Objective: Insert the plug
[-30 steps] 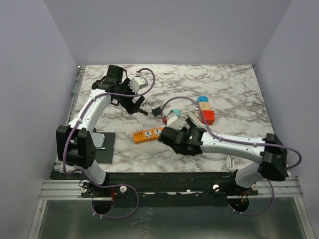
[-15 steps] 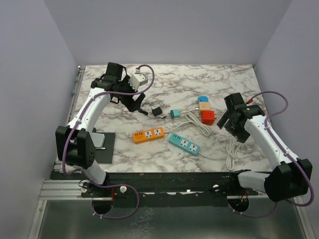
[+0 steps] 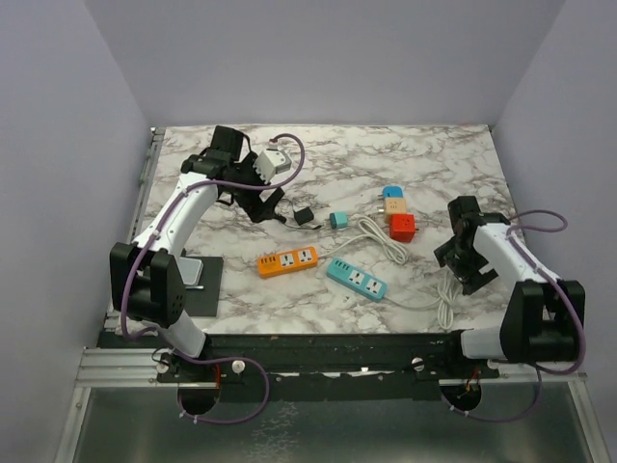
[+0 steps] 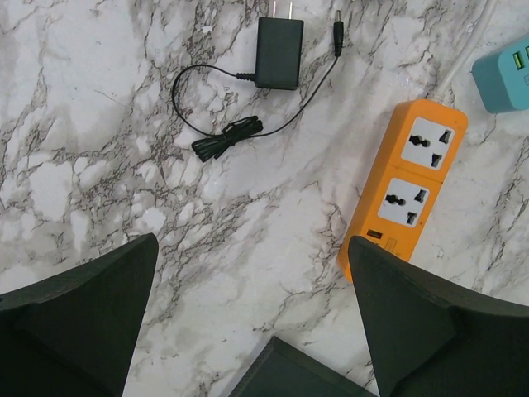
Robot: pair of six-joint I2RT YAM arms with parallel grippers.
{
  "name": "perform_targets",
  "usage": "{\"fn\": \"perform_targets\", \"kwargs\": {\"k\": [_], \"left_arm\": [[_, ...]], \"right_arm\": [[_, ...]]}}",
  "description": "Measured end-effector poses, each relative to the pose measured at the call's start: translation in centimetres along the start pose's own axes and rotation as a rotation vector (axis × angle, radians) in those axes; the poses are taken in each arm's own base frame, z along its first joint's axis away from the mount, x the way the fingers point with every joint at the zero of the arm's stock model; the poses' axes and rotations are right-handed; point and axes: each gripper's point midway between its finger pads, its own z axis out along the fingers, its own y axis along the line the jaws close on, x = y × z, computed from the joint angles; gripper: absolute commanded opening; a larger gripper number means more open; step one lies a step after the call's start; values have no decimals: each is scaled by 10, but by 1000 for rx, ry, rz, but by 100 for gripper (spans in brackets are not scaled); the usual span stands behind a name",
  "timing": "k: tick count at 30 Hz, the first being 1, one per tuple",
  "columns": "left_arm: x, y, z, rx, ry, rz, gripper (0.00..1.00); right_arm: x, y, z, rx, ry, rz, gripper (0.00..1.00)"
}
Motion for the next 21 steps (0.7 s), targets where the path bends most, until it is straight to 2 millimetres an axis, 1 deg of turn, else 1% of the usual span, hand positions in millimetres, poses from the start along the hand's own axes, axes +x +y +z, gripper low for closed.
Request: {"fn": "perform_targets", "kwargs": {"k": [2,4,7,11,14,17,21], "left_arm": [[2,-1,1,2,5,1,99],[6,-2,3,4,15,1,99],[13,-4,6,13,32,-4,99],[21,-8,8,20,48,-9,99],[27,-12,8,26,55,-14,99],[34,-18,10,38,67,-19,99],[44,-29,15,63,89,-20,99]], "right_arm": [[0,2,15,42,20,18,85],[-1,4,30,82,34,36,74],[-7,7,39,93,23,59,60],[-28,14,36,75,-41,74,48],[-58,34,26,17,-134,63,41],[-86,57,16,-45,-212,37,39],[-109,86,15,-115,-277,-19,38]]}}
